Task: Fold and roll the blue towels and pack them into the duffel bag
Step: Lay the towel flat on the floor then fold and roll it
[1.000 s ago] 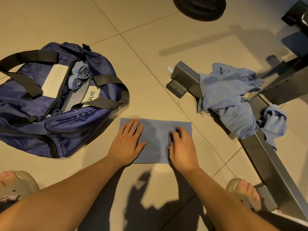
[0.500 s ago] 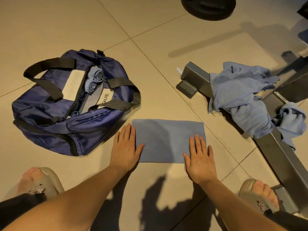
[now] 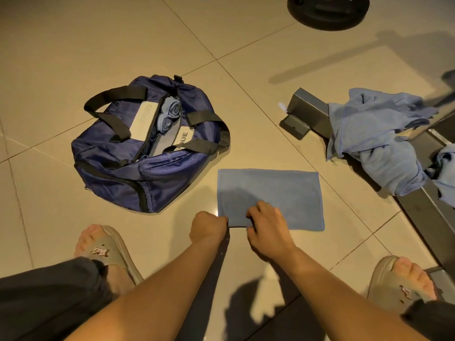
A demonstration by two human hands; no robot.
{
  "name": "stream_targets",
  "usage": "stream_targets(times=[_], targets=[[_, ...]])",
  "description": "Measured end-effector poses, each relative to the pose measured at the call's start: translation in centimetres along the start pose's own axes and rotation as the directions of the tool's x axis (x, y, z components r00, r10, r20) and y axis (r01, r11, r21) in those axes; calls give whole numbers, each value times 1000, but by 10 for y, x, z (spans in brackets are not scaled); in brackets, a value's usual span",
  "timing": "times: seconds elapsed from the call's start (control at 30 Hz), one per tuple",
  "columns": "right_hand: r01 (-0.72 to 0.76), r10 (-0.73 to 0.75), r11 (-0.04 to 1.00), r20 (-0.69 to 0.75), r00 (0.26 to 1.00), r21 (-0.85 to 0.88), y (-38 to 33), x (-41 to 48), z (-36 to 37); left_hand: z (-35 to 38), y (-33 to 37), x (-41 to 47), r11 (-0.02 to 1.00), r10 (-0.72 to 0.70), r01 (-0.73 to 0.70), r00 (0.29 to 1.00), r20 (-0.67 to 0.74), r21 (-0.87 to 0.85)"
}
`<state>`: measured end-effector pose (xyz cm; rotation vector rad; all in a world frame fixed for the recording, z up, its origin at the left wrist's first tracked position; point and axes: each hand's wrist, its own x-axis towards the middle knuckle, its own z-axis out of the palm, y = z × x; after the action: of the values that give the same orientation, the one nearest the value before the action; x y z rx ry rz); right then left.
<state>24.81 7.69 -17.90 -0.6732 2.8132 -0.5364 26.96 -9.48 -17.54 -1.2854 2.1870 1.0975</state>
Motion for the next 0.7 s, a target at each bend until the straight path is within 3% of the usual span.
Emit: stream_targets(times=[0.13, 0.27, 0.4, 0.47, 0.53, 0.6, 0.7], targets=[[77, -76, 997, 163, 984, 0, -27, 3, 11, -21, 7, 1, 994, 74, -65, 992, 103, -90], [49, -44, 996, 84, 996, -68, -45, 16, 19, -40, 3, -6, 968, 186, -151, 968, 169, -200], [36, -35, 999, 25, 999, -38, -54, 19, 17, -59, -1, -3, 895, 446, -433, 869, 215, -105], [-7, 6, 999, 25, 1000, 40, -51, 15, 12, -70, -4, 9, 738, 628, -656, 753, 198, 156], [-51, 46, 992, 42, 998, 113, -46, 9, 5, -80, -6, 18, 414, 776, -808, 554, 301, 419], [-48, 35, 989, 93, 995, 139, -41, 1, -5, -85, -5, 22, 140, 807, -858, 388, 445, 494], [-56, 28, 990, 210, 977, 129, -37, -10, -17, -77, 2, 26, -99, 787, -876, 221, 576, 471]])
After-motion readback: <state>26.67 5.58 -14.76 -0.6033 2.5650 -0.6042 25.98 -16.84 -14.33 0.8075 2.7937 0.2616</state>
